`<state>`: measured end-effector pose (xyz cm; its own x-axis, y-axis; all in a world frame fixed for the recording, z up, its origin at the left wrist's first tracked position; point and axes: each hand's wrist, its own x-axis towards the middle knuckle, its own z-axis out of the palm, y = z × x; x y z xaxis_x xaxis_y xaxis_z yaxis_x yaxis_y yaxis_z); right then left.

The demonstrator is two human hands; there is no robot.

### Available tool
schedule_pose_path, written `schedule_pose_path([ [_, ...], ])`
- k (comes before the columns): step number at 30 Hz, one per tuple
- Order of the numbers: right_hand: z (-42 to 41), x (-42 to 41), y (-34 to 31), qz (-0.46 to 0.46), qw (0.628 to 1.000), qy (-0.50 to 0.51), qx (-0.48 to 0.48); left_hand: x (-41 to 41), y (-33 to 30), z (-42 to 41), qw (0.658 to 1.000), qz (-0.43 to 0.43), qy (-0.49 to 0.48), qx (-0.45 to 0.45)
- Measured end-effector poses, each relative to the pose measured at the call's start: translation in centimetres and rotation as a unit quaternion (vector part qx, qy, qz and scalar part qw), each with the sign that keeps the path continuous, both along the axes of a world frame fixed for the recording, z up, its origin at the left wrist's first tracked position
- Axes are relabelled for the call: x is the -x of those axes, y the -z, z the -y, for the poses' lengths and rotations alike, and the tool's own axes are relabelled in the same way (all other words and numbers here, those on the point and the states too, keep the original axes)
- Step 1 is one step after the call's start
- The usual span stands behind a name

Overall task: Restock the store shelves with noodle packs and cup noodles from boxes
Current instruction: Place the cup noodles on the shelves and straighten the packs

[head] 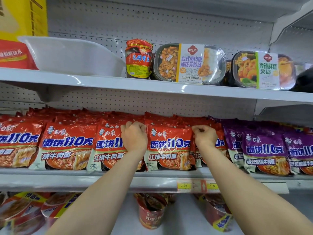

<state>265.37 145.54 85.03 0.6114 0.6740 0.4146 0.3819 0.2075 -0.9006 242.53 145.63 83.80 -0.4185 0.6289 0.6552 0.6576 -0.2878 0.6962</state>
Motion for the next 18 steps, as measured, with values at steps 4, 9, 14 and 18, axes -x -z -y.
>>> schedule_pose_path([
  [4, 1.0, 0.3, 0.2, 0.026, 0.999, -0.021, -0.009, 0.4, 0.1, 0.1, 0.999, -0.037, 0.015, 0.0],
  [9, 4.7, 2.2, 1.6, 0.108, 0.992, -0.015, -0.057, 1.1, 3.5, 3.5, 0.989, -0.106, 0.077, -0.073],
  [14, 7.6, 4.7, 5.3, 0.173, 0.983, -0.033, -0.043, 1.5, 10.2, 8.0, 0.961, -0.231, 0.115, -0.104],
  [18, 8.4, 6.1, 6.5, 0.198, 0.98, -0.02, -0.013, 2.8, 11.6, 8.3, 0.94, -0.318, 0.083, -0.095],
])
